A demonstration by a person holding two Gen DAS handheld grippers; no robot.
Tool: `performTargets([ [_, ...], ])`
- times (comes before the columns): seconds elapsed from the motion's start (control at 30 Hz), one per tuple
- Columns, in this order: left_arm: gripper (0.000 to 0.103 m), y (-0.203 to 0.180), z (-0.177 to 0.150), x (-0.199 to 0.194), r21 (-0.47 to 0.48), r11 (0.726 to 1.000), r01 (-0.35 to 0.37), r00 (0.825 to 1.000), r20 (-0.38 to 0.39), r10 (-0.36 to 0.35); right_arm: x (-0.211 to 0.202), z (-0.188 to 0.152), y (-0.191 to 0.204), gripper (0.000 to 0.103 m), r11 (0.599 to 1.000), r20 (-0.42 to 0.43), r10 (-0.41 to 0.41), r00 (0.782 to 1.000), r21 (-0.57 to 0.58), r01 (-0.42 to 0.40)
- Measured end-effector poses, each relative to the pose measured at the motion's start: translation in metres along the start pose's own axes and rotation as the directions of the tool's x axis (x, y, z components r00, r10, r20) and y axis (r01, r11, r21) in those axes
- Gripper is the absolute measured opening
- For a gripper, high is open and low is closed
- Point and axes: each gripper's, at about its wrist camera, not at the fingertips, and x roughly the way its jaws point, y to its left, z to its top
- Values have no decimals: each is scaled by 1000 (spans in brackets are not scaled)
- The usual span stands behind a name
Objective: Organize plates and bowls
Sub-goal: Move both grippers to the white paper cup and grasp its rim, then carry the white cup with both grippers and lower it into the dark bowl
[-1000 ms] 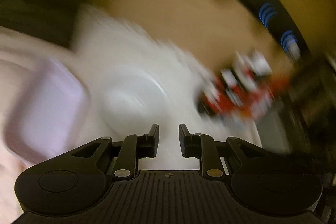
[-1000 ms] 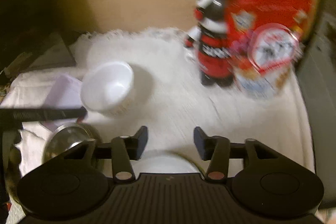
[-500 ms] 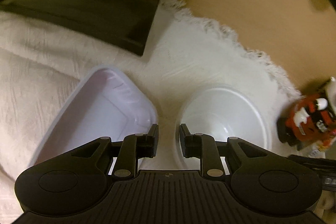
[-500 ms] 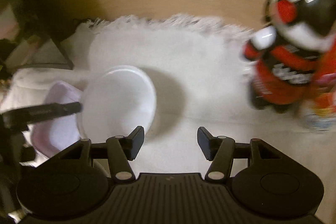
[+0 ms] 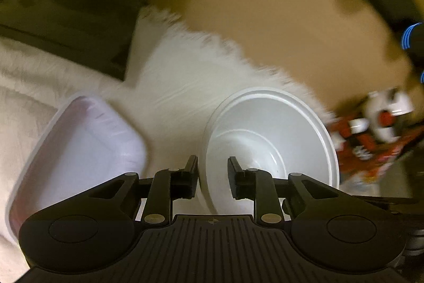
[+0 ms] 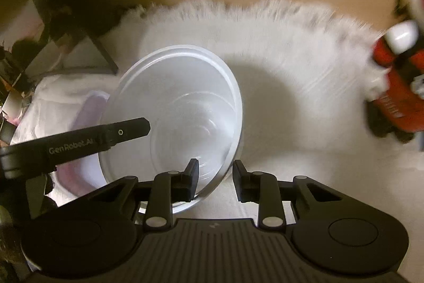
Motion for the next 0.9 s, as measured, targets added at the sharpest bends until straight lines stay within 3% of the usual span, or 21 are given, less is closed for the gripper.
performTargets([
  [0.13,26,-24,-2,-32,35,995,90,996,3,-90,-54,-14,0,27,999,94,-33,995,-13,34],
  [0.23,26,-46,-7,-47,68,988,136,990,-37,-134,-91,-30,-3,27,999,138,-48,989,18,46],
  [0.47,27,-98,-44,-63,217,941,260,961,-152,-231,-165,-90,-11,28,979,213,-183,960,125,159],
  [0.6,27,-118,-74,-61,235,922,309,936,-248,-251,-187,-129,-22,28,956,187,-260,947,189,226],
  [0.73,29,-133,-110,-49,268,910,316,918,-328,-222,-191,-165,-37,30,939,132,-301,945,212,270],
  [0.8,26,-134,-122,-39,278,913,298,919,-342,-196,-183,-181,-50,31,939,89,-296,951,211,272],
  [0.9,26,-125,-133,-29,217,942,254,916,-367,-162,-165,-193,-68,31,947,35,-259,965,207,247],
])
